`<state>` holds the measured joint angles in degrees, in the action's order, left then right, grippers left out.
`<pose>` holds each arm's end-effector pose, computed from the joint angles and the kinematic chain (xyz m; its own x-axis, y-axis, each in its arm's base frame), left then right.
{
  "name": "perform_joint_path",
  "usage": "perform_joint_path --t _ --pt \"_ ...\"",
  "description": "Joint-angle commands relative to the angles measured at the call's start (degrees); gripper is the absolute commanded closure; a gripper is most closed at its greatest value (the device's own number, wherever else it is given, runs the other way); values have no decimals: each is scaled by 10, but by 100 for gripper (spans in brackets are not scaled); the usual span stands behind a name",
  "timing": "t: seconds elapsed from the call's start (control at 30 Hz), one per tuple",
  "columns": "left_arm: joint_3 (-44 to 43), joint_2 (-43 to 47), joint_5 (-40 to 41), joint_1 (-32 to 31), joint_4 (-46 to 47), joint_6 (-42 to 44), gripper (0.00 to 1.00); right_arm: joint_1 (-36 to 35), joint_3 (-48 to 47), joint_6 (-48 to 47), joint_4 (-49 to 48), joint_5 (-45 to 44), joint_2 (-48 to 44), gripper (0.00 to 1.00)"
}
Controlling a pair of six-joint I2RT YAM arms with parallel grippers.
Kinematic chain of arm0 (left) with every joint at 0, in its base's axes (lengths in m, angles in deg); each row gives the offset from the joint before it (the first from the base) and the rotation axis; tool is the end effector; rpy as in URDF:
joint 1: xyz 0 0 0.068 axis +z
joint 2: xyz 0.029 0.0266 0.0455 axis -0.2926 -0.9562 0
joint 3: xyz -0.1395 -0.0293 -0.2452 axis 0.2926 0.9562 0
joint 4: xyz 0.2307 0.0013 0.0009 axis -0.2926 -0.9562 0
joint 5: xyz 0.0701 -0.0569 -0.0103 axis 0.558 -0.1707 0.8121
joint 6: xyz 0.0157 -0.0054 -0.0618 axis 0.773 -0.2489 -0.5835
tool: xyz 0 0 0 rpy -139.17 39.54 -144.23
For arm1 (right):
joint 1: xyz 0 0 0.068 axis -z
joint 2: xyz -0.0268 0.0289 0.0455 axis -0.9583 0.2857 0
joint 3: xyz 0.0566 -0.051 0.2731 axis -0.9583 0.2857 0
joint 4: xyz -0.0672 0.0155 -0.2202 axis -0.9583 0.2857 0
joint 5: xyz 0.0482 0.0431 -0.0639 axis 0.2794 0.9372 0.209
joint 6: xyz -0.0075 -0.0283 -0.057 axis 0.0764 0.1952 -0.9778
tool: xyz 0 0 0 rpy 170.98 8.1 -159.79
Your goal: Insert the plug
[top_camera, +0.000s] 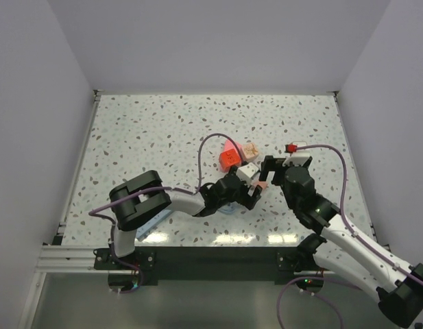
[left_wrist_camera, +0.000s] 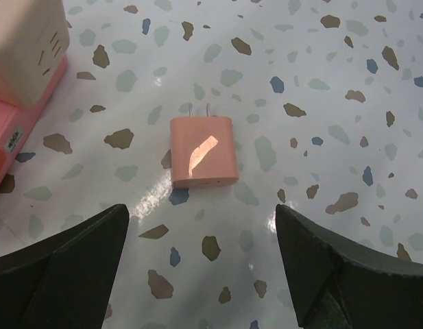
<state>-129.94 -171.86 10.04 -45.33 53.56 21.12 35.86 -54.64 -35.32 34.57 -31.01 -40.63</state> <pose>0.1860 -0.3377 0.1773 -0.4135 0.1756 -0.8934 0.7161 0.6687 -0.2000 0.1333 0.0693 0.2809 -0.2585 0.1162 -0.9590 -0.0409 0.9905 0.1311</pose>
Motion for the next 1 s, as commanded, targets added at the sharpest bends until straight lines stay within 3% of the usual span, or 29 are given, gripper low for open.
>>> perform_joint_path --t 0.0,0.8,0.9,0.97 --pt "-44 -24 6 -2 3 17 7 2 7 5 -8 -11 -17 1" --pt "-153 -127 4 -1 -61 17 9 2 15 5 -1 -15 -47 1" --pt "-167 -140 1 -1 -69 14 18 2 15 6 2 -18 -55 1" --pt "-167 -143 -1 -1 -69 12 36 2 18 5 3 -21 -60 1"
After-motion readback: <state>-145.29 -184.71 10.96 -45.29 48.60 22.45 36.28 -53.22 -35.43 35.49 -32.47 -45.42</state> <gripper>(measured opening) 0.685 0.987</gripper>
